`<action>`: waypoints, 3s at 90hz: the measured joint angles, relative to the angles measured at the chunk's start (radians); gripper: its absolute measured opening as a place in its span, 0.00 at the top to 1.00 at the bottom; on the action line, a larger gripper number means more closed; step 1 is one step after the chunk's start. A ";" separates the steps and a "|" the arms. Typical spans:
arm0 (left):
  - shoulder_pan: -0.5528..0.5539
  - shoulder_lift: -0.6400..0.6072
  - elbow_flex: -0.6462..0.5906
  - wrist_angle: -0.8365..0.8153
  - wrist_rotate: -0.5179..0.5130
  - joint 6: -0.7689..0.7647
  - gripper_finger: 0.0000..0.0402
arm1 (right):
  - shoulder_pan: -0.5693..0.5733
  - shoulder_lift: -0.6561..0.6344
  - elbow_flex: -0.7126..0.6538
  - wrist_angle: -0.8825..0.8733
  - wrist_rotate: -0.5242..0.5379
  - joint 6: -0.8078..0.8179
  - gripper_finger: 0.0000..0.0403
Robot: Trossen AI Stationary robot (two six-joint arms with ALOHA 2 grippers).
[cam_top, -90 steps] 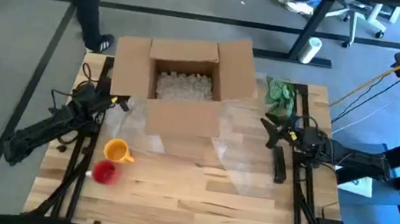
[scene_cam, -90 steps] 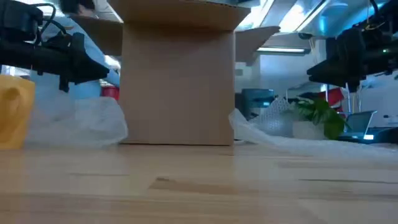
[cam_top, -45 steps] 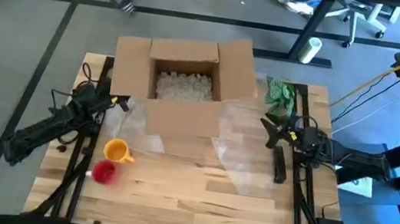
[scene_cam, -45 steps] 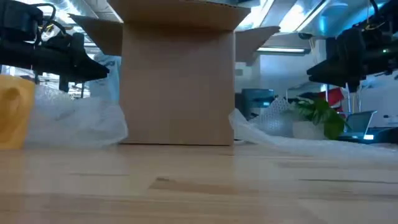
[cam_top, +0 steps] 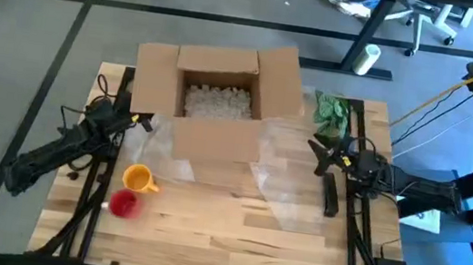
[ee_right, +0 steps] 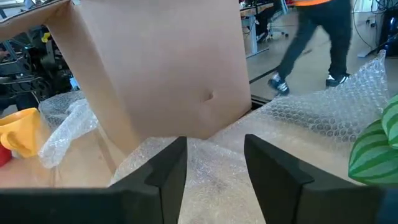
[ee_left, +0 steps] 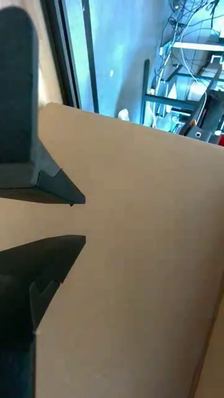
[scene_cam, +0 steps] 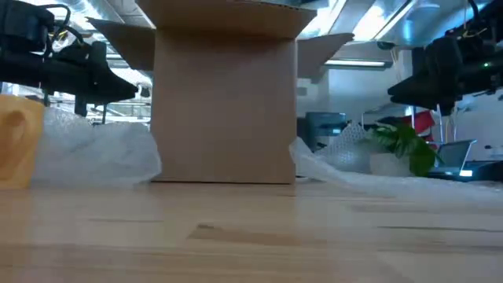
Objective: Wrap mug
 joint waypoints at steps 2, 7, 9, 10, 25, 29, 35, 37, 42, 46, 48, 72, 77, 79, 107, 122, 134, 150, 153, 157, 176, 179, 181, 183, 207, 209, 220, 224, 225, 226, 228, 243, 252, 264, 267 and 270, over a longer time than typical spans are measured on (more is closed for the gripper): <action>0.000 0.000 0.000 0.000 0.000 0.000 0.82 | 0.000 0.000 0.000 0.000 0.000 0.000 0.63; 0.000 0.000 0.000 0.000 0.000 0.000 0.82 | 0.000 0.000 0.000 0.000 0.000 0.000 0.63; 0.000 0.000 0.000 0.000 0.000 0.000 0.82 | 0.000 0.000 0.000 0.000 0.000 0.001 0.63; 0.000 0.000 0.000 0.000 0.000 0.000 0.82 | 0.000 0.000 0.000 0.000 0.000 0.000 0.63; 0.000 0.000 0.000 0.000 0.000 0.000 0.82 | 0.000 0.000 0.000 0.000 0.000 0.001 0.63; 0.000 0.000 0.000 0.000 0.000 0.000 0.82 | 0.000 0.000 0.000 0.001 0.000 0.001 0.63; 0.000 0.000 0.000 0.000 0.000 0.000 0.82 | 0.000 0.000 0.000 0.001 0.000 0.001 0.63; 0.000 0.000 0.000 0.000 0.000 0.000 0.82 | 0.000 0.000 0.000 0.001 0.000 0.001 0.63; 0.000 0.000 0.000 0.000 0.000 0.000 0.82 | 0.000 0.000 0.000 0.002 0.000 0.001 0.63; 0.000 0.000 0.000 0.000 0.000 0.000 0.82 | 0.000 0.000 0.000 0.007 0.000 0.001 0.63; 0.000 0.000 0.000 0.000 0.000 0.000 0.82 | 0.000 0.000 0.000 0.011 0.000 0.001 0.63; 0.000 0.000 0.000 0.000 0.000 0.000 0.82 | 0.000 0.000 0.000 0.029 0.000 0.001 0.63; 0.000 0.000 0.000 0.000 0.000 0.000 0.82 | 0.000 0.000 0.000 0.029 0.000 0.001 0.63; 0.000 0.000 0.000 0.000 0.000 0.000 0.82 | 0.000 0.000 0.000 0.029 0.000 0.001 0.63; 0.000 0.000 0.000 0.000 0.000 0.000 0.82 | 0.000 0.000 0.000 0.029 0.000 0.001 0.63; 0.000 0.000 0.000 0.000 0.000 0.000 0.82 | 0.000 0.000 0.000 0.025 0.000 0.001 0.63; 0.000 0.000 0.000 0.000 0.000 0.000 0.82 | 0.000 0.000 0.000 0.025 0.000 0.000 0.63; 0.000 0.000 0.000 0.000 0.000 0.000 0.82 | 0.000 0.000 0.000 0.035 0.000 0.005 0.63; 0.000 0.000 0.000 0.000 0.000 0.000 0.82 | 0.000 0.000 0.000 0.040 0.000 0.012 0.63; 0.000 0.000 0.000 0.000 0.000 0.000 0.82 | 0.000 0.000 0.003 0.037 0.000 0.026 0.64; 0.000 0.000 0.000 0.000 0.000 0.027 0.82 | 0.000 0.010 0.116 -0.064 0.000 0.001 0.82; 0.000 0.000 0.000 0.000 0.000 0.039 0.82 | 0.000 0.014 0.142 -0.088 0.000 -0.004 0.88; 0.000 0.000 0.000 0.000 0.000 0.046 0.82 | 0.000 0.018 0.160 -0.097 0.000 -0.011 0.92; 0.000 0.000 0.000 0.000 0.000 0.056 0.82 | 0.000 0.021 0.179 -0.106 0.000 -0.022 0.95; 0.000 0.000 0.000 0.000 0.000 0.046 0.82 | 0.000 0.104 0.387 -0.352 -0.059 0.071 0.99; 0.000 0.000 0.000 0.000 0.000 0.040 0.82 | 0.000 0.117 0.400 -0.371 -0.070 0.100 0.99; 0.000 0.000 0.000 0.000 0.000 0.026 0.82 | 0.001 0.216 0.468 -0.461 -0.164 0.199 1.00; 0.000 0.000 0.000 0.000 0.000 0.026 0.82 | 0.001 0.270 0.485 -0.484 -0.194 0.235 1.00; 0.000 0.000 0.000 0.000 0.000 0.025 0.82 | 0.001 0.284 0.488 -0.491 -0.202 0.241 1.00; 0.000 0.000 0.000 0.000 0.001 0.025 0.82 | 0.001 0.300 0.492 -0.499 -0.211 0.245 1.00; 0.000 0.000 0.000 0.000 0.003 0.025 0.82 | 0.001 0.334 0.498 -0.509 -0.228 0.259 1.00; 0.000 0.000 0.000 -0.004 0.030 0.023 0.82 | 0.012 0.584 0.556 -0.496 -0.387 0.273 1.00; 0.000 0.000 0.000 -0.005 0.044 0.025 0.82 | 0.086 0.716 0.616 -0.477 -0.393 0.278 1.00; 0.000 0.000 0.000 -0.007 0.071 0.025 0.82 | 0.251 0.802 0.688 -0.478 -0.277 0.344 1.00; 0.000 0.000 0.000 -0.006 0.077 0.023 0.82 | 0.308 0.805 0.693 -0.475 -0.232 0.377 1.00; 0.000 0.000 0.000 -0.006 0.081 0.022 0.82 | 0.370 0.805 0.693 -0.488 -0.176 0.415 1.00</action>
